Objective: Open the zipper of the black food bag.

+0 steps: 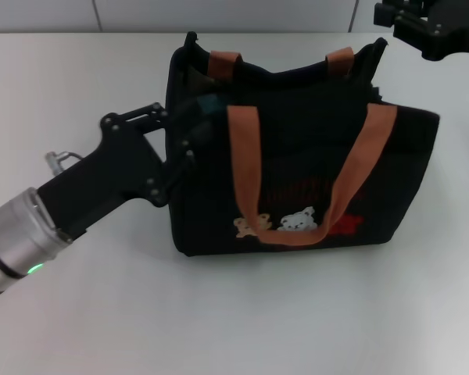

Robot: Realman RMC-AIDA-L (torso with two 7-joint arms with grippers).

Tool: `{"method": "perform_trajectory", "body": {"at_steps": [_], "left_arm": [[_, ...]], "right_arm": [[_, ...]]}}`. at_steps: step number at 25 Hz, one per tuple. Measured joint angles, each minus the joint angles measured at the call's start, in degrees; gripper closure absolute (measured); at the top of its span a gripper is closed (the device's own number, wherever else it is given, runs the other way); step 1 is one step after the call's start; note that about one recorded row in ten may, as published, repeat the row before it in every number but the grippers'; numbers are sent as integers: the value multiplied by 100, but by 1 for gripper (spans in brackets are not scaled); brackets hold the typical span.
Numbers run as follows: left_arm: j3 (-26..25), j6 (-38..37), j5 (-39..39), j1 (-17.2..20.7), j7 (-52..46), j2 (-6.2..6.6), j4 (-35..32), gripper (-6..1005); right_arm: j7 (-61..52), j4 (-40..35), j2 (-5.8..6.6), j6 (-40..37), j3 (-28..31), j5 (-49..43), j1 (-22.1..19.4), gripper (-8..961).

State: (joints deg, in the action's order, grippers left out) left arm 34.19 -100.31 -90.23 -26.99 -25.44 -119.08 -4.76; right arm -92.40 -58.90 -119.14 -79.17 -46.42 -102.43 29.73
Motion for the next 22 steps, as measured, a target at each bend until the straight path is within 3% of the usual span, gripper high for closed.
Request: {"method": "perform_trajectory", "body": {"at_steps": [8,10,11,12,13,17,18,19,20,22], "left_arm": [[-540,-890,13,283,-75,50,-179,679],[-534,-1004,0,302,-117,61,-220,578],[-429,-1143,-56,335,-313,78,-400,528],[-429,-1143,-56,335,-313,78,-400,477],[-197,-1184,-179,388,-723,89,-746,427],[194,-1217,-361,461,-1258,93,-1227,264],[507,-1275,-517,491,-1486,103,-1507,223],[507,-1275,-517,491,-1486,103,-1507,213],[1147,-1356,-763,512,-1876,123,-1890,203],[1371,-1333,-890,511,-2040,126,-2004,183]], "right_arm": [[361,61,1,-417,10,1226,-512,742],[470,83,1,-618,10,1391,-612,567],[726,156,3,-1075,12,1617,-790,480],[726,156,3,-1075,12,1617,-790,447],[964,252,10,-1608,11,1674,-930,414],[1404,528,43,-2383,7,1503,-1086,282],[1614,648,51,-2617,10,1425,-1144,278],[1796,755,60,-2803,11,1335,-1189,273],[2004,864,71,-3009,11,1202,-1238,269],[2316,1071,105,-3340,11,839,-1290,260]]}}
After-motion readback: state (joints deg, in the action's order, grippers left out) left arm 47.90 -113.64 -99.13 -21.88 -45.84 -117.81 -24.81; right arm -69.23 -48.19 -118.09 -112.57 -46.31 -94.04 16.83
